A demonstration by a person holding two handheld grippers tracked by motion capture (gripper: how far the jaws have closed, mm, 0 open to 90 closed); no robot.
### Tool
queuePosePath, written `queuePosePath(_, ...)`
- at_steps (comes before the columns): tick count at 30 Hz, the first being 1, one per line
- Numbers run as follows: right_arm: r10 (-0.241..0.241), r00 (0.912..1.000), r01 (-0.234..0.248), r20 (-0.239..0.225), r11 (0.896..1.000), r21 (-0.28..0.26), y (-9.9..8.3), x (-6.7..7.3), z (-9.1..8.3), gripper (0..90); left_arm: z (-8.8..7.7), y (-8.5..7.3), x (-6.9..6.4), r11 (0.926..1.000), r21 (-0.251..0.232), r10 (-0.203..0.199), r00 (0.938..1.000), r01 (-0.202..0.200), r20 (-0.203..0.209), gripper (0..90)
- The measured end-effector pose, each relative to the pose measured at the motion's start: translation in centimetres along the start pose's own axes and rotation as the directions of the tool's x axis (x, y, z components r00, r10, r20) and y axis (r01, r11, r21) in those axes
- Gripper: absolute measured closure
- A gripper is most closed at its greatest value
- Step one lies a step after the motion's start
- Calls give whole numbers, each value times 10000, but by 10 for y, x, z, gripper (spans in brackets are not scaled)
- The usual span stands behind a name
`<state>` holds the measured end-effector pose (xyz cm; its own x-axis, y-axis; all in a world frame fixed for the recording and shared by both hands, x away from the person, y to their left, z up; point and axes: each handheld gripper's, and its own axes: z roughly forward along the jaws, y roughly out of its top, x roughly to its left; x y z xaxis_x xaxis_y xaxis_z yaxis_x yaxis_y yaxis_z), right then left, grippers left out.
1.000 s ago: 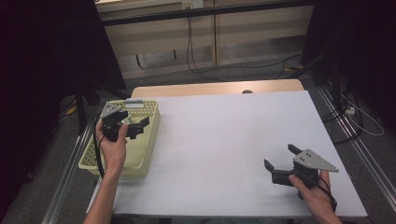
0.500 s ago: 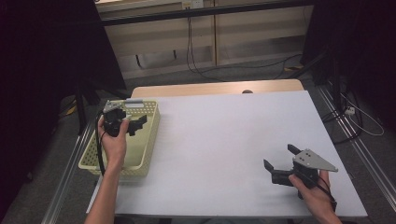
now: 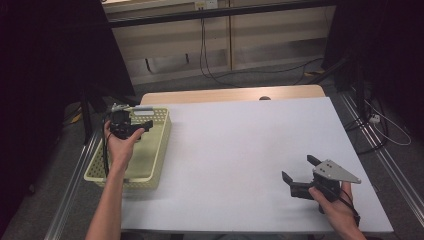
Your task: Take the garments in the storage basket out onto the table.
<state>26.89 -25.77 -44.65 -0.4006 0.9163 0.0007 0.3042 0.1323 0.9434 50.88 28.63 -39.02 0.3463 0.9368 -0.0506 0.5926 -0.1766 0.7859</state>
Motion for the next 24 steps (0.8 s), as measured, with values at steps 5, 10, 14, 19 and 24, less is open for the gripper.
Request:
queuePosePath(5,2,10000,-2,-20,10000,32,0,0,1,16,4,0,10,9990,328,-274,9986,289,-457,76)
queuePosePath(10,4,10000,-4,-52,10000,38,0,0,0,16,6,-2,21,9973,503,-493,9952,536,-841,99)
queuePosePath(14,4,10000,-4,-81,10000,51,0,1,1,16,9,-5,27,9961,696,-449,9908,541,-1274,102)
queuePosePath(19,12,9999,-11,-110,10000,73,0,1,1,16,13,-8,29,9963,783,-226,9864,358,-1630,112)
queuePosePath(24,4,9999,-3,-134,10000,93,-1,1,1,16,18,-11,36,9962,789,-206,9794,372,-2011,126)
